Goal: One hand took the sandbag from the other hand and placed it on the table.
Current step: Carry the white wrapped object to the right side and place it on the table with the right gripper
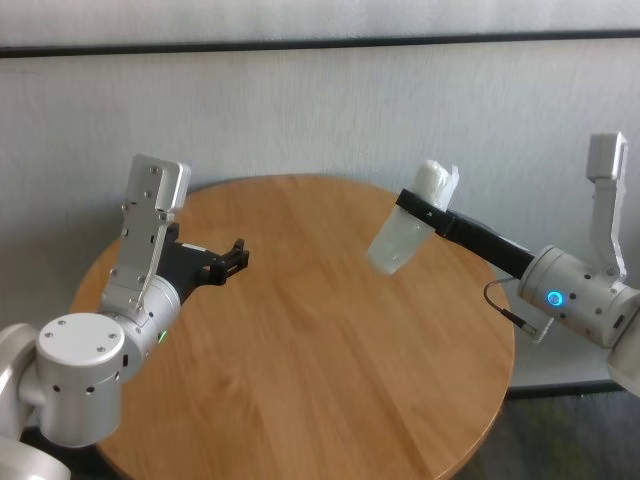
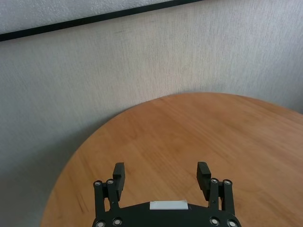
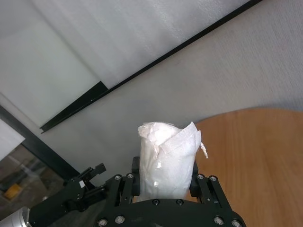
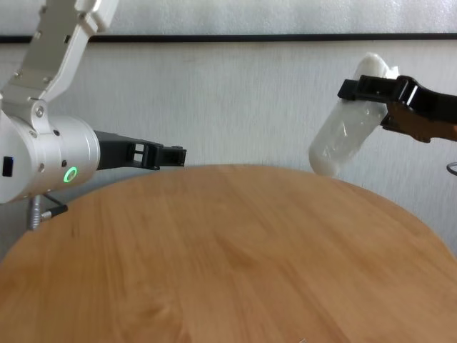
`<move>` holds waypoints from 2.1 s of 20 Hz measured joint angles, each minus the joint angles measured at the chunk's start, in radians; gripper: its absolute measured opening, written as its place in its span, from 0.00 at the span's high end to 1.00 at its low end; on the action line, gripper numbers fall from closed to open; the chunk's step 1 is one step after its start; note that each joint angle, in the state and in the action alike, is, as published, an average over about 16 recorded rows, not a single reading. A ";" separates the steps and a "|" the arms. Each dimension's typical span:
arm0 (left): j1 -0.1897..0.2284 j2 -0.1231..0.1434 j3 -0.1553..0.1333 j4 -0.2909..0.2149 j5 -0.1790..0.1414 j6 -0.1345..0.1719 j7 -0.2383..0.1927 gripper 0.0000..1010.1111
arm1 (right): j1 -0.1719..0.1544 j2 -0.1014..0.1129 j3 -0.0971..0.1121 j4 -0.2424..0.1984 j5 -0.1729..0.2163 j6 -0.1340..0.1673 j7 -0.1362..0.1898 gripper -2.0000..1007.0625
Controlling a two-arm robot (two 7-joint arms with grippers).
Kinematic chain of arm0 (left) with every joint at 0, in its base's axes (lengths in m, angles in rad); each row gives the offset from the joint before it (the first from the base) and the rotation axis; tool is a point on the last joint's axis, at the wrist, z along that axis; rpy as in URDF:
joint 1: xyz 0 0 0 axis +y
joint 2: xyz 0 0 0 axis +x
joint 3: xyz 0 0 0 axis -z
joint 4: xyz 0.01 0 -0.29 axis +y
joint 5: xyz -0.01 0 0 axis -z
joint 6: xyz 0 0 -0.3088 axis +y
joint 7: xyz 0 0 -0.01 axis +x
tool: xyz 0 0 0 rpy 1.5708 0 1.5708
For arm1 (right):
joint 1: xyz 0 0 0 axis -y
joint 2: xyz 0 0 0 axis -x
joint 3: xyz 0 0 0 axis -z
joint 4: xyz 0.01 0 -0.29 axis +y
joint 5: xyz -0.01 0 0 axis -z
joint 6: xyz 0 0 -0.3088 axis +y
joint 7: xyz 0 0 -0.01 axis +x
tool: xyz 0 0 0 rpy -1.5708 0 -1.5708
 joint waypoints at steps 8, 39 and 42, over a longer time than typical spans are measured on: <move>-0.001 0.001 0.001 0.001 -0.001 -0.003 0.007 0.01 | -0.008 0.018 0.008 -0.015 -0.028 -0.013 0.001 0.46; -0.001 0.003 0.004 0.002 0.004 -0.005 0.016 0.01 | -0.025 0.087 0.041 0.070 -0.215 -0.028 -0.012 0.46; -0.001 0.003 0.004 0.002 0.004 -0.005 0.016 0.01 | -0.014 0.081 0.034 0.093 -0.235 -0.020 -0.009 0.46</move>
